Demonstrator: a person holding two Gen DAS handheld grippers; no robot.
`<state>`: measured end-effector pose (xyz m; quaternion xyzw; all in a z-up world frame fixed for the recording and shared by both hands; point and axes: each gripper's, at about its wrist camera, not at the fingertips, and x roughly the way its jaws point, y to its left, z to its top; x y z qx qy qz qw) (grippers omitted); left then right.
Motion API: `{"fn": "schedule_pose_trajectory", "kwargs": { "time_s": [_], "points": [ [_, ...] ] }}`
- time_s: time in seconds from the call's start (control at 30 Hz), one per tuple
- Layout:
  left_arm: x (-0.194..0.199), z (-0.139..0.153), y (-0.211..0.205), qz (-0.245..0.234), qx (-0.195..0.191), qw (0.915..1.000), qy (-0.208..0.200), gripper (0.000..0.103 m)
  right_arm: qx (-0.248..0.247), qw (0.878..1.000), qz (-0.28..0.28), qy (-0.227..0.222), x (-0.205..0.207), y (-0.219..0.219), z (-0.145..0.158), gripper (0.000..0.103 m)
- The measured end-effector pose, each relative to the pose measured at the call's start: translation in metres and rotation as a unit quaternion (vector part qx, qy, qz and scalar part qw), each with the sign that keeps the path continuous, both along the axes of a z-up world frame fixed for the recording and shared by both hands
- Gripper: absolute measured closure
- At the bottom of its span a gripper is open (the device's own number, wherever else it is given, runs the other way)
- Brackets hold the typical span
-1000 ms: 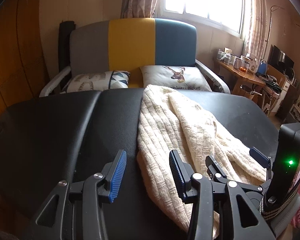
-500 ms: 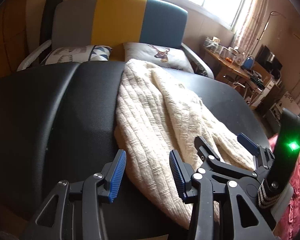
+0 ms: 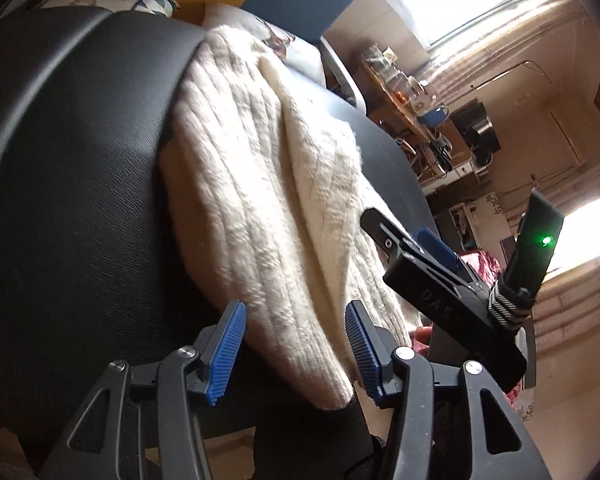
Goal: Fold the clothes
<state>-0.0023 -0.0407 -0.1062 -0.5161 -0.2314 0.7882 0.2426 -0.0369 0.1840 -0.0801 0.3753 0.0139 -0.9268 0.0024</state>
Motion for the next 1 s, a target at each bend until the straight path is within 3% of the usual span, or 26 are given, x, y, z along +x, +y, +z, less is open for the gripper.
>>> {"fn": "schedule_pose_trajectory", "kwargs": {
  "time_s": [0.2, 0.3, 0.4, 0.5, 0.6, 0.73, 0.9, 0.97, 1.0],
  "points": [
    [0.000, 0.026, -0.012, -0.004, -0.037, 0.9983, 0.046, 0.038, -0.008, 1.000, 0.001, -0.017, -0.004, 0.018, -0.002, 0.000],
    [-0.001, 0.051, -0.013, -0.006, -0.077, 0.9912, 0.108, 0.036, -0.093, 0.995, 0.021, -0.035, -0.009, 0.050, -0.006, 0.000],
    [-0.001, 0.062, 0.010, -0.031, -0.126, 0.9792, 0.156, 0.036, -0.226, 0.973, 0.033, -0.036, -0.011, 0.097, -0.010, 0.000],
    [-0.004, 0.062, 0.043, -0.060, -0.176, 0.9648, 0.187, 0.036, -0.240, 0.970, 0.003, -0.048, -0.011, 0.134, -0.017, 0.000],
    [-0.017, 0.045, 0.086, -0.097, -0.224, 0.9560, 0.163, 0.037, -0.252, 0.965, -0.008, -0.067, -0.004, 0.157, -0.030, 0.000],
    [-0.033, 0.024, 0.105, -0.097, -0.223, 0.9621, 0.123, 0.038, -0.271, 0.959, -0.013, -0.082, 0.008, 0.168, -0.046, 0.000],
    [-0.045, 0.000, 0.110, -0.097, -0.207, 0.9706, 0.073, 0.039, -0.260, 0.962, -0.020, -0.074, 0.014, 0.165, -0.055, 0.000],
    [-0.048, -0.009, 0.114, -0.100, -0.207, 0.9711, 0.064, 0.054, -0.257, 0.964, -0.022, -0.070, 0.014, 0.166, -0.057, 0.000],
    [-0.049, -0.015, 0.115, -0.100, -0.205, 0.9721, 0.055, 0.056, -0.255, 0.964, -0.024, -0.068, 0.014, 0.167, -0.058, 0.000]
  ]
}}
